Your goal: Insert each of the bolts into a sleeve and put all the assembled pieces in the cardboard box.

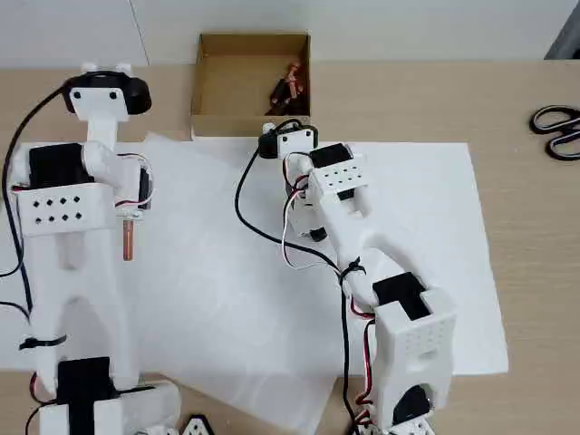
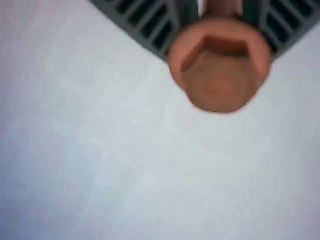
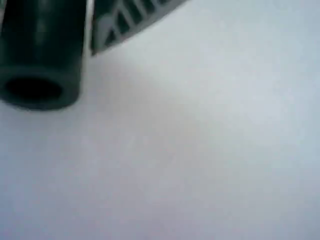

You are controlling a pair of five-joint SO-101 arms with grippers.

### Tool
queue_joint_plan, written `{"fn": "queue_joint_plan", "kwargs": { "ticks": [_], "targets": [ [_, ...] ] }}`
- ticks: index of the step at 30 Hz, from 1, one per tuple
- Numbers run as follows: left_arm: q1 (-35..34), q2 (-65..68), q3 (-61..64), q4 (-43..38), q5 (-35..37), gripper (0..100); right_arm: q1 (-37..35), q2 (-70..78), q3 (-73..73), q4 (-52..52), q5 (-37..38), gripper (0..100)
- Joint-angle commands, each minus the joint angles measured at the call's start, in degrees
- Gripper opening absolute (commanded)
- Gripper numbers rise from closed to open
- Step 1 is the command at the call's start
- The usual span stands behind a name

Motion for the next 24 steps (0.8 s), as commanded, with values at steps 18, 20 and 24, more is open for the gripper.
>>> {"fn": "queue_joint_plan", "kwargs": {
  "ticks": [18, 20, 24],
  "targets": [
    [-0.09, -2.64, -0.13, 0.62, -0.09, 1, 0.13, 4.35, -2.73, 1.36, 0.53, 12.3],
    [-0.09, -2.64, -0.13, 0.62, -0.09, 1, 0.22, 6.55, -4.31, 1.54, 0.53, 12.2],
    [-0.09, -2.64, -0.04, 0.62, -0.09, 1, 0.22, 9.10, -6.68, 1.54, 0.53, 12.1]
  ]
}}
